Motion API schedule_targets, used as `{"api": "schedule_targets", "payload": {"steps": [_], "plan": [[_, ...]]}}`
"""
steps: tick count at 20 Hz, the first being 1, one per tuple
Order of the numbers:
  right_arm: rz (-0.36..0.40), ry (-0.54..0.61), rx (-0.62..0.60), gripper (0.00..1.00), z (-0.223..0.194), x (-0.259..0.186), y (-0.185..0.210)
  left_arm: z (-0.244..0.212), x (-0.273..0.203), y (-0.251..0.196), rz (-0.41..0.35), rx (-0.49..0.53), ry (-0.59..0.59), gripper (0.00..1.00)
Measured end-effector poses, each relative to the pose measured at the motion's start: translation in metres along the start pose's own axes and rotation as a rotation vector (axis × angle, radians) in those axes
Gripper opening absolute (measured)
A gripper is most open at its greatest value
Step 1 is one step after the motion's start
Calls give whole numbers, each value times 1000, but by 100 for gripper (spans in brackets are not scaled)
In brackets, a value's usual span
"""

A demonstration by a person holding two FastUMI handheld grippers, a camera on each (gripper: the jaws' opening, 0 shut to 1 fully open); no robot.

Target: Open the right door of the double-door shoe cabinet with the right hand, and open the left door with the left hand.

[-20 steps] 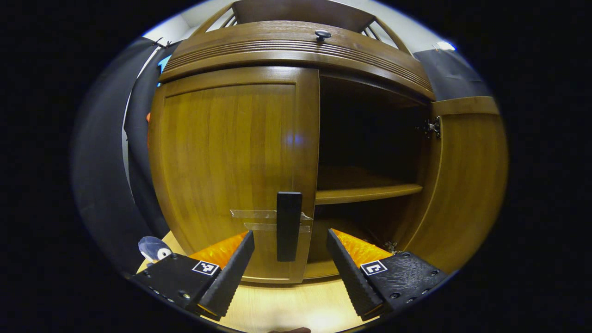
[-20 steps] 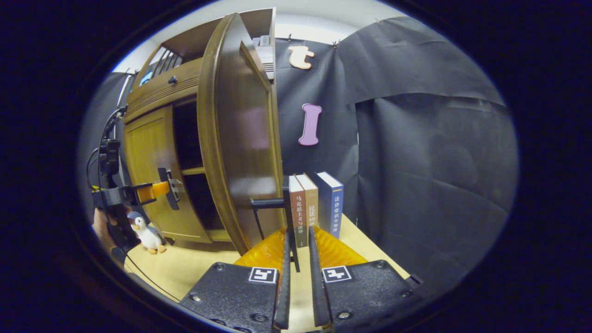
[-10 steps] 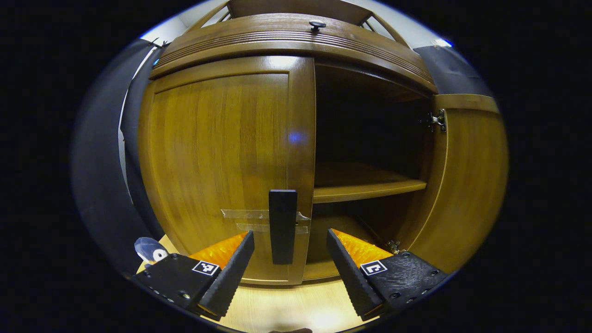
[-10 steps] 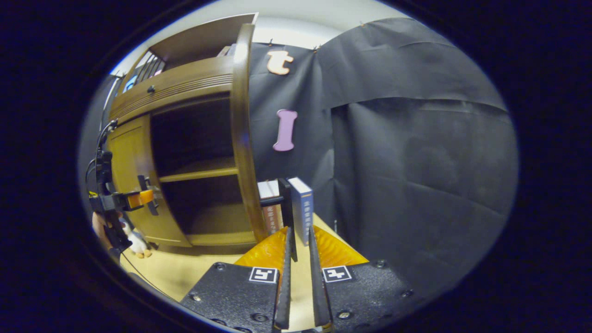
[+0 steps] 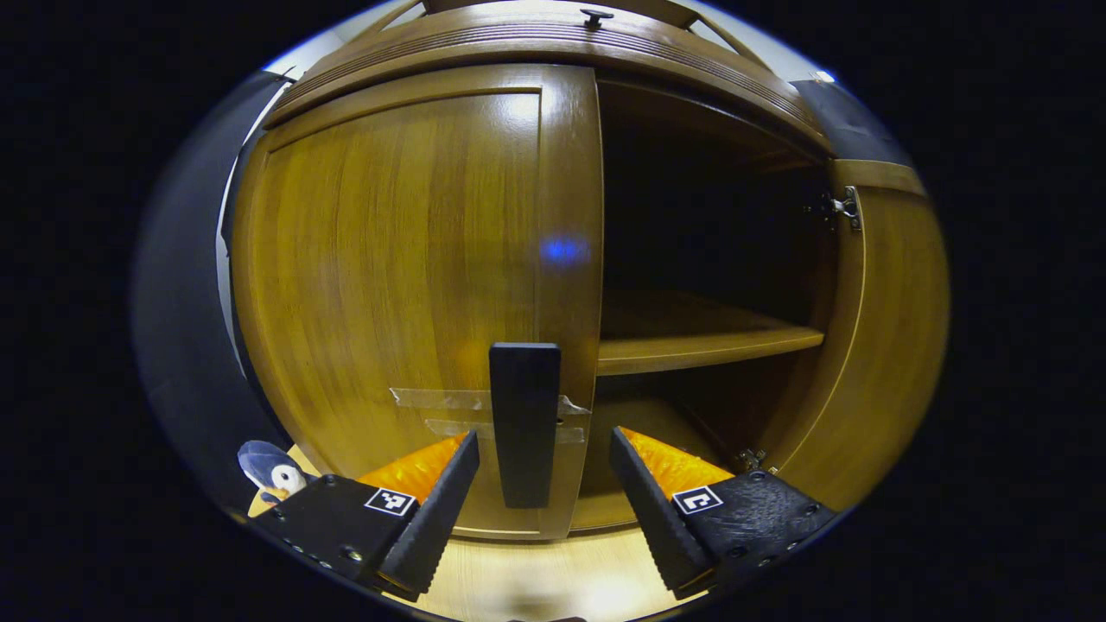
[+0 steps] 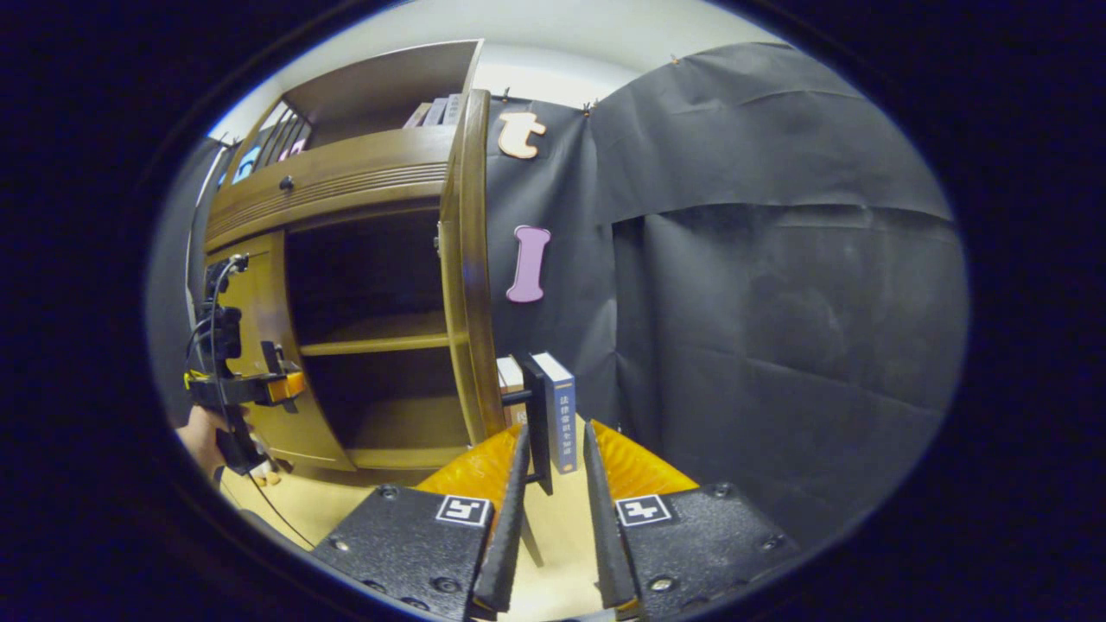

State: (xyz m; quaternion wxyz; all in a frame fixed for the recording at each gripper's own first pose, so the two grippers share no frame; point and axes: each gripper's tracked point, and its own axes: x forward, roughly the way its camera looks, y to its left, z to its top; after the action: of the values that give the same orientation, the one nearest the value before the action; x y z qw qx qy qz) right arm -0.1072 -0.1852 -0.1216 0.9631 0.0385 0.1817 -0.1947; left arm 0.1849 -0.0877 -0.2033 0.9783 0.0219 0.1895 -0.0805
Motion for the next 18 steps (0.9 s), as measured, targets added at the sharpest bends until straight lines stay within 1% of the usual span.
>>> {"api": "schedule_targets", "payload": {"steps": [1, 2, 3, 4, 5, 6, 8, 10, 11, 13, 15, 16, 17, 18], "plan": [[0, 2, 2, 42, 1, -1, -1, 2, 1, 1, -2, 2, -5, 92], [4, 6, 11, 49, 2, -4, 0, 0, 4, 2, -2, 4, 8, 91], [11, 8, 21, 51, 4, -5, 0, -3, 5, 5, 2, 3, 17, 86], [18, 3, 27, 55, 6, -7, 1, -3, 6, 7, 4, 3, 21, 81], [31, -4, 26, 56, 7, -7, 4, -2, 9, 10, 16, 5, 14, 76], [39, 5, 17, 58, 4, -9, 7, -1, 13, 11, 17, 7, 5, 65], [43, 15, 10, 59, -2, -17, 10, -2, 19, 6, -2, 3, -3, 65], [42, 9, -3, 59, 0, -24, 15, 1, 14, 6, 5, 31, -17, 39], [46, 4, -6, 59, 1, -27, 18, -1, 19, 6, 7, 42, -24, 58], [58, 2, -6, 59, 3, -31, 26, 0, 14, 10, 13, 31, -37, 43], [68, 9, -18, 59, -1, -34, 34, 1, 13, 10, -1, 20, -42, 43], [68, 13, -26, 59, -2, -35, 37, 2, 13, 9, -8, 19, -45, 33], [74, 16, -31, 59, -4, -37, 41, 1, 15, 10, -11, 16, -46, 43], [77, 19, -35, 59, -4, -38, 45, 2, 13, 9, -14, 12, -52, 35]]}}
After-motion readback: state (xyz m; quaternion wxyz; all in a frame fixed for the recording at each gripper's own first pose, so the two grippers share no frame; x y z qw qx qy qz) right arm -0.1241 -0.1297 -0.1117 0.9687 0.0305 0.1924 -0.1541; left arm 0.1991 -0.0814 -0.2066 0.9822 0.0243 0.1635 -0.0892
